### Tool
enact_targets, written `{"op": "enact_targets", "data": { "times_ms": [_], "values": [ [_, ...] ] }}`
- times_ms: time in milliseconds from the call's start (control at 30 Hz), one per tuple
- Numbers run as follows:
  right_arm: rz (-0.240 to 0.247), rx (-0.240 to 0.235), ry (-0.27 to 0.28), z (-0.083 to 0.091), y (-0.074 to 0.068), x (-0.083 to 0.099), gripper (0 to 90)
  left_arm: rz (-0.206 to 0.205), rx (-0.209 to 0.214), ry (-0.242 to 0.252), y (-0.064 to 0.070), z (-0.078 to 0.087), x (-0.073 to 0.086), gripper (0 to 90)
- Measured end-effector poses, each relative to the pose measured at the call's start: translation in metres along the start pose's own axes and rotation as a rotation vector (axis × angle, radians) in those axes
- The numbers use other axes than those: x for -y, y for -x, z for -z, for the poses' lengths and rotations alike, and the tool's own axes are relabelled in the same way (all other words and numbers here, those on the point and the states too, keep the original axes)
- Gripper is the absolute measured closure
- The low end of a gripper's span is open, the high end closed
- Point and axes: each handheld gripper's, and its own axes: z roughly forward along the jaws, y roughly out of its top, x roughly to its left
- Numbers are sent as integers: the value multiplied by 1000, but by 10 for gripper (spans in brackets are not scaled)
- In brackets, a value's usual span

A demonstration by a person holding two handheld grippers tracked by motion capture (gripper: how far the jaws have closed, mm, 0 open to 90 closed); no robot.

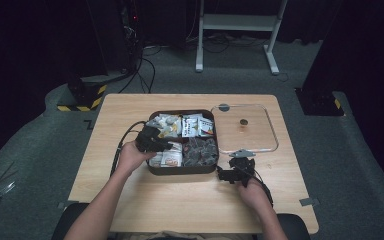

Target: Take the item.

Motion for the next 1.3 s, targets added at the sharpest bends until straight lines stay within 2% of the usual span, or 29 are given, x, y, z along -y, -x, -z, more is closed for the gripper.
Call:
{"op": "enact_targets", "data": {
  "times_ms": [100,233,300,400,500,600,1300],
  "values": [
    [0,0,0,0,0,0,87,-3,-14,-2,-2,0,1,750],
    [0,0,0,0,0,0,87,-4,-3,-6,-3,-1,2,818],
    [0,0,0,0,0,0,87,-18,-16,-8,-1,-2,2,843],
    [0,0,0,0,0,0,87,-28,-22,-13,0,-2,1,861],
    [0,0,0,0,0,0,87,-2,-13,-10,-1,-1,1,870],
    [0,0,0,0,0,0,87,7,-13,-8,-3,1,1,875],
    [1,0,0,0,0,0,86,19,15,39,-3,19,-2,898]
  ]
}}
